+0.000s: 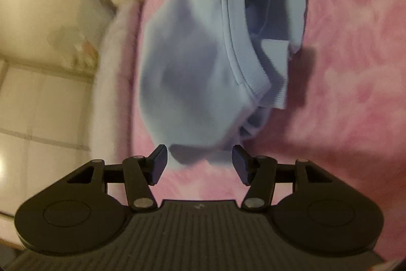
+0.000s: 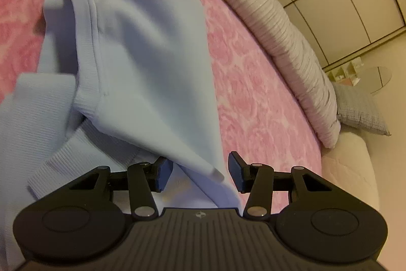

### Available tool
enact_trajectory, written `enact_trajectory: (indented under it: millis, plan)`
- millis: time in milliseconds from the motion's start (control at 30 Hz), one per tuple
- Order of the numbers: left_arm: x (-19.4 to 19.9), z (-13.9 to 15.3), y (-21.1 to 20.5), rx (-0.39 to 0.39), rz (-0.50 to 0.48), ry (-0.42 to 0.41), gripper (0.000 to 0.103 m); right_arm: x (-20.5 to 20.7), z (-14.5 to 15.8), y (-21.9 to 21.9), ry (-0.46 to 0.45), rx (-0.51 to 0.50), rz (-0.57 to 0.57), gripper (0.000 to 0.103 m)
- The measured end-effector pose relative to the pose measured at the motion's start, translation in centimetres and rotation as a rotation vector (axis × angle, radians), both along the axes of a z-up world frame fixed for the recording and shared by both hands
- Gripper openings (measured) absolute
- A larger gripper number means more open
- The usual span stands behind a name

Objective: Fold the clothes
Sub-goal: 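Lift the sweatshirt high with both grippers to shake it open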

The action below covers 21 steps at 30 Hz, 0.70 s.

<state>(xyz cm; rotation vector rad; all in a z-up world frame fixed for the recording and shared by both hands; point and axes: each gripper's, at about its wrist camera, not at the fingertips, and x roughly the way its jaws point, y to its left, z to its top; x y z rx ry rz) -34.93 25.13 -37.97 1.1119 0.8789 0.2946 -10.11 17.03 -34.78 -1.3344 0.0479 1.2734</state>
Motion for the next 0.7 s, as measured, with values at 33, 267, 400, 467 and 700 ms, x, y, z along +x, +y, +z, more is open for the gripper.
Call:
enact_trajectory:
  millis: [33,267,400,467,700]
  plan:
    - [0.0,-0.3,0.4,0.013,-0.009,-0.012,0.052,0.1,-0.2,0.0,-0.01,-0.007,0.0,0.047]
    - [0.4,2.9,3.6,-0.194,-0.032,-0.127,0.004,1.3,-0.6,0.8,-0.005,-0.01,-0.042,0.003]
    - [1.7,6.9,4.5,-0.407,0.059,-0.266,0.004,2.1,2.0,0.9,0.088,0.084,-0.123,0.0]
    - [2.1,9.2,5.5,-0.484,0.143,-0.358,0.003,2.7,3.8,0.9,0.115,0.158,-0.188,0.0]
    - [1.7,17.6,10.4,-0.623,0.361,-0.684,0.003,4.1,13.7,1.7,0.12,0.48,-0.356,0.0]
